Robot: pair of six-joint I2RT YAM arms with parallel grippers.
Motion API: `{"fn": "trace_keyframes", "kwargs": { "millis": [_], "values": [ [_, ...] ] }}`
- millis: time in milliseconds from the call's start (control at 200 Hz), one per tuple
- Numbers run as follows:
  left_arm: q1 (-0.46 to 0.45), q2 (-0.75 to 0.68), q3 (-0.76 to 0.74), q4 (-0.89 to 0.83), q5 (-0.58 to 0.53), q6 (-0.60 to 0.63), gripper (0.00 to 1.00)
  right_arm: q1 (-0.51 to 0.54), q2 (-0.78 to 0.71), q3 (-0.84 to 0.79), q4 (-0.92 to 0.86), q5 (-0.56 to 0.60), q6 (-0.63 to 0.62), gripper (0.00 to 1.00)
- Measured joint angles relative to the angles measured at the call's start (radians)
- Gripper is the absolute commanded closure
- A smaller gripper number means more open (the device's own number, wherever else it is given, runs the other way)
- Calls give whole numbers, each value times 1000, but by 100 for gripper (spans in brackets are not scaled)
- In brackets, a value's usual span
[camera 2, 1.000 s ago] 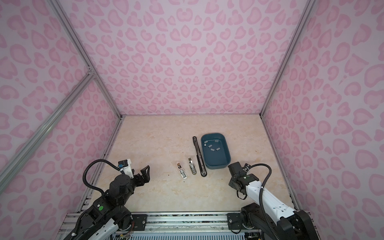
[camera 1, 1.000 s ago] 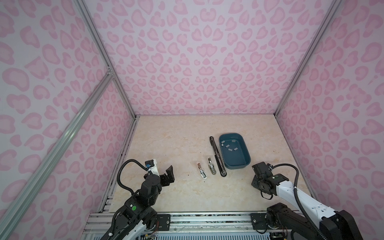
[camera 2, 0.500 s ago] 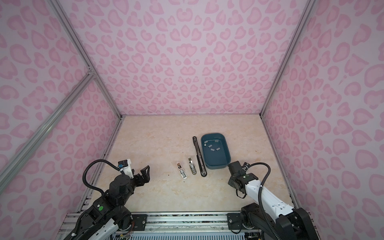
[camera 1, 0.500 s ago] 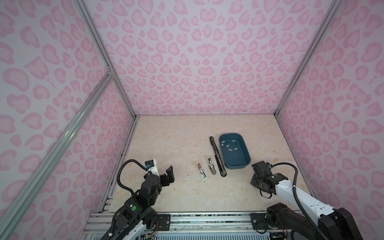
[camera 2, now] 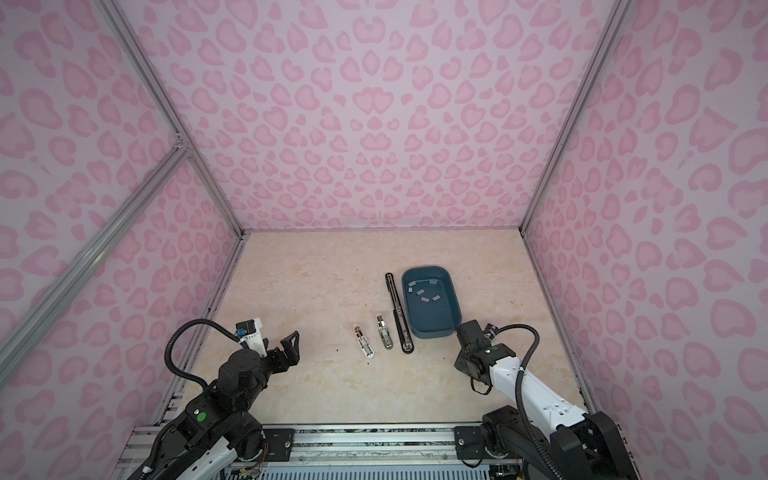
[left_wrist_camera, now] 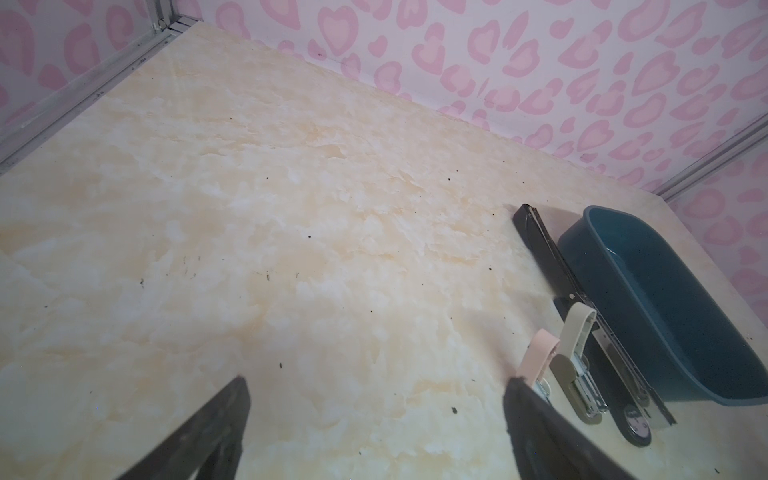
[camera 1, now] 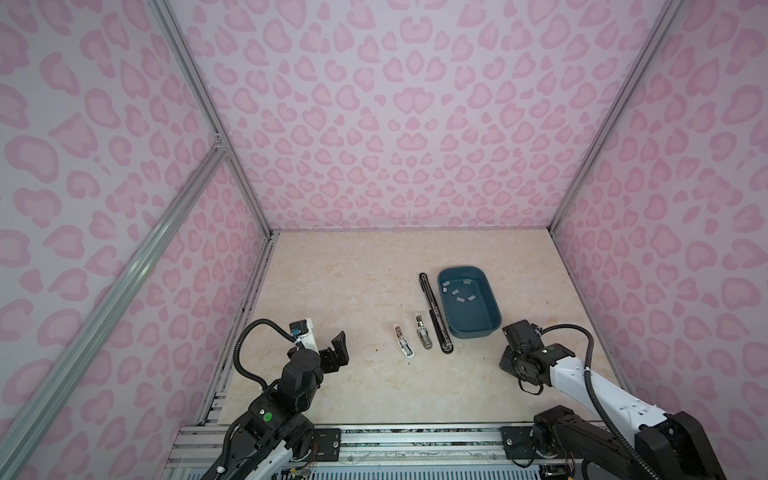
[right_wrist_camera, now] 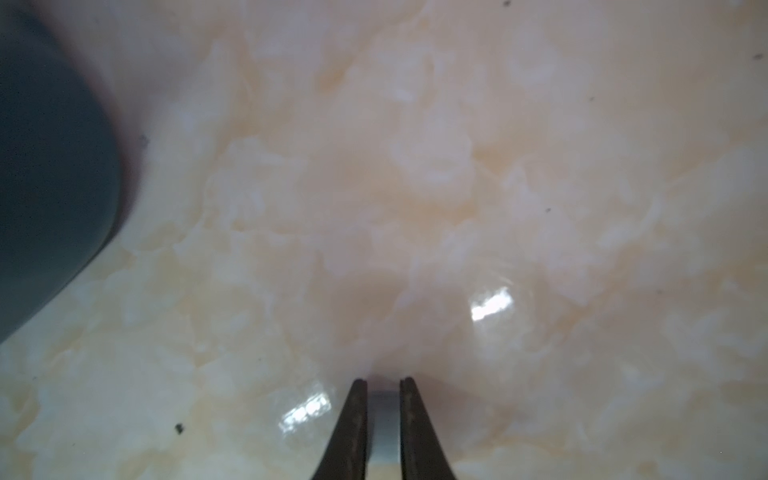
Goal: Load the staples into the stapler
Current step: 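Lower the right gripper and close it on the loose staple strip, then lift the grey staple strip with the right gripper over the teal tray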
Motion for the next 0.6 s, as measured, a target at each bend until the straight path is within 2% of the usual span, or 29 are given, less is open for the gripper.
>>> {"fn": "trace_keyframes", "kwargs": {
  "millis": [390,600],
  "values": [
    [0,-1,0,-3,0,0,4,1,-176,168,-148,11,-46,85],
    [0,3,0,-4,-1,-2,4,4,-113,308,-124,14,-106,85]
  ]
}}
